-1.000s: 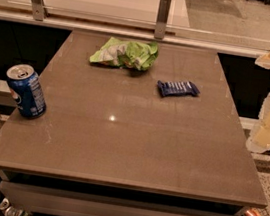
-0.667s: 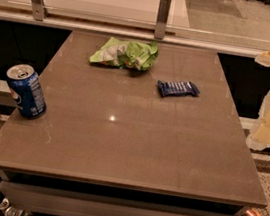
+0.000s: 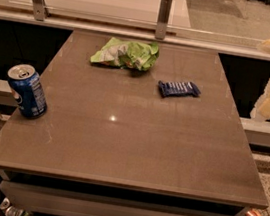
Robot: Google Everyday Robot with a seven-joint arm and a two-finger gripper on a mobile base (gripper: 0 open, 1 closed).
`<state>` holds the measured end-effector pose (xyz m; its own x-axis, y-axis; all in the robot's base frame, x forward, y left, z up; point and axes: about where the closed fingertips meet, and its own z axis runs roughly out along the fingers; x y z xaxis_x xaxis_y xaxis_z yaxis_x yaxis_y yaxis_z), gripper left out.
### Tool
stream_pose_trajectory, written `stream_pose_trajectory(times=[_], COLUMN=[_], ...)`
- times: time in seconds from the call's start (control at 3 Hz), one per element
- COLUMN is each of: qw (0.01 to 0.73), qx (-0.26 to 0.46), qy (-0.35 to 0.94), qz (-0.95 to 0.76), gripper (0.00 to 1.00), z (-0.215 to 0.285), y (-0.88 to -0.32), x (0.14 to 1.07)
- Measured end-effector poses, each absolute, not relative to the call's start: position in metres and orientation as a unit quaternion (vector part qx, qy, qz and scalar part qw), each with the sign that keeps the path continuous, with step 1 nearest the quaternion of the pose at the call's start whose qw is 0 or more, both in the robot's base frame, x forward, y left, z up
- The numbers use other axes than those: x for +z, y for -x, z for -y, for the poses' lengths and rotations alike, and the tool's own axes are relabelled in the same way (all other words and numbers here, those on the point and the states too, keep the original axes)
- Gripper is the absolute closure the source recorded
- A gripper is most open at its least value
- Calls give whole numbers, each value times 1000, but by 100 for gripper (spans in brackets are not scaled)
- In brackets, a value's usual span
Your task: Move rxbar blueberry near pepsi can
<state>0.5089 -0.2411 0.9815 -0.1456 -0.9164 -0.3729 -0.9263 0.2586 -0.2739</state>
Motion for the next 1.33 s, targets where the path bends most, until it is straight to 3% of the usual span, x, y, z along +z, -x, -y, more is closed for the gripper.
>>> stream_pose_trajectory(times=[0.67, 1.33], qw=[276, 237], qx=[71, 81], qy=[589, 555], qz=[-756, -793], gripper=[0, 0], z=[255, 247], y=[-577, -622], x=[955, 911])
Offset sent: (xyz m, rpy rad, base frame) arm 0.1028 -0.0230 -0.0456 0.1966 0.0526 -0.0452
